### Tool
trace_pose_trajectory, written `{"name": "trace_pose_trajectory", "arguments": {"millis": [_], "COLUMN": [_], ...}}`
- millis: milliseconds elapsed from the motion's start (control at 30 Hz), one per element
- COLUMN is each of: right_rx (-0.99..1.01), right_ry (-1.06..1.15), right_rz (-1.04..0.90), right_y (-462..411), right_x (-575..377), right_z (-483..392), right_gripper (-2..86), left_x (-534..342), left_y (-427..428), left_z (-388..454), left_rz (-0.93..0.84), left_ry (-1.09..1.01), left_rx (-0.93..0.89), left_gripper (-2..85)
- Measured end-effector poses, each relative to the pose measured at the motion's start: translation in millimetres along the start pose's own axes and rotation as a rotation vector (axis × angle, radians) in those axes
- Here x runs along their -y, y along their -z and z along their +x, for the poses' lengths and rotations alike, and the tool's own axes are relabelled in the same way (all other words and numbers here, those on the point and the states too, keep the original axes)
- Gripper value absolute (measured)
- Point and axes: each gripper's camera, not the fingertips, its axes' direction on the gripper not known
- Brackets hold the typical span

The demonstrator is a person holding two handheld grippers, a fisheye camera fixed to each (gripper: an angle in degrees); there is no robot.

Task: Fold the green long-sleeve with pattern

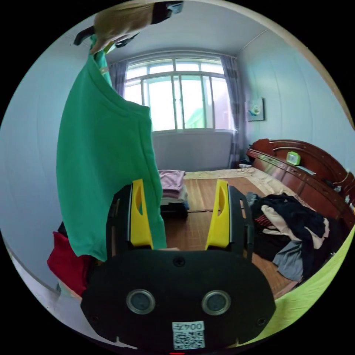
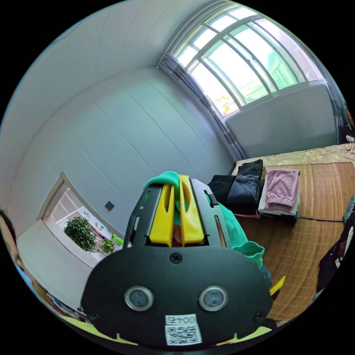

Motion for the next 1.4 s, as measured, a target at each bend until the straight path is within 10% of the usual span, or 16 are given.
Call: {"name": "trace_pose_trajectory", "arguments": {"millis": [600, 1400], "right_rx": [0.177, 0.133], "right_ry": [0.015, 0.014], "right_rz": [-0.057, -0.041], "right_y": [53.6, 87.1], "right_x": [6.5, 11.0], "right_z": [-15.0, -22.9], "right_gripper": [0.3, 0.3], "left_x": [-32.9, -0.4], "left_y": [44.1, 74.5], "left_z": [-9.4, 38.6], "left_rz": [0.025, 0.066], "left_ry": [-0.207, 0.063], "left_rx": [0.389, 0.237], "left_gripper": [18.5, 15.1]}}
